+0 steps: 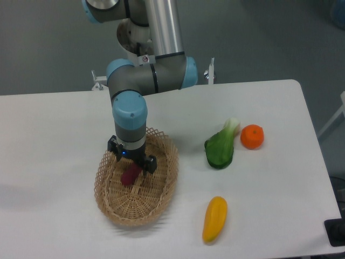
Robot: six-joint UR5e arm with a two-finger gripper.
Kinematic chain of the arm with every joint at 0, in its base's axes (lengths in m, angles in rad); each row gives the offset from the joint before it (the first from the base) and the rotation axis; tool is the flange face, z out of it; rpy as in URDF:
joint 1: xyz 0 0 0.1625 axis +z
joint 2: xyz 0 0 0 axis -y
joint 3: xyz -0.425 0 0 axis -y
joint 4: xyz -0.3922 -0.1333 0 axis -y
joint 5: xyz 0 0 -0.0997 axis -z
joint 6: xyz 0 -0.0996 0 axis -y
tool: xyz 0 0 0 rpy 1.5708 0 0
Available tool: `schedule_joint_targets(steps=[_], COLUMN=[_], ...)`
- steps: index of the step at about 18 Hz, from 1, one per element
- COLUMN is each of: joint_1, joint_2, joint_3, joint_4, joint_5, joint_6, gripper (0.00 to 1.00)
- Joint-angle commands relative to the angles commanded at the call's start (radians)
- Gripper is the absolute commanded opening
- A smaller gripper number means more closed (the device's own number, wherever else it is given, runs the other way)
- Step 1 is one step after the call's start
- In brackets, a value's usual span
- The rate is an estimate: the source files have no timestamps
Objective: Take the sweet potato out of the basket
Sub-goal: 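Lower the gripper onto the sweet potato and close the fingers, then lift the sweet potato out of the basket and carry it beside the orange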
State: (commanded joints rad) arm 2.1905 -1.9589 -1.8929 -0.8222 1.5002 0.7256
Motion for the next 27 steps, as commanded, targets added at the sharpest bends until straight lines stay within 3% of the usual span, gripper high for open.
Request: schedule_joint_targets(steps=[4, 7, 13, 16, 27], joint_1=[-0.002, -0.002, -0.002, -0.002, 0.006], joint_2=[-0.002, -0.005, 0.003, 0.005, 0.026], joint_3=[0.003, 0.005, 0.011, 0.012, 0.052], joint_4=[0.002, 0.000, -0.002, -0.002, -0.003], joint_5=[0.000, 0.008, 0.014, 0.014, 0.015], joint_6=[0.000, 0.000, 0.005, 0.009, 0.037], gripper=[0.97, 0.84, 0.46, 0.36, 0.32])
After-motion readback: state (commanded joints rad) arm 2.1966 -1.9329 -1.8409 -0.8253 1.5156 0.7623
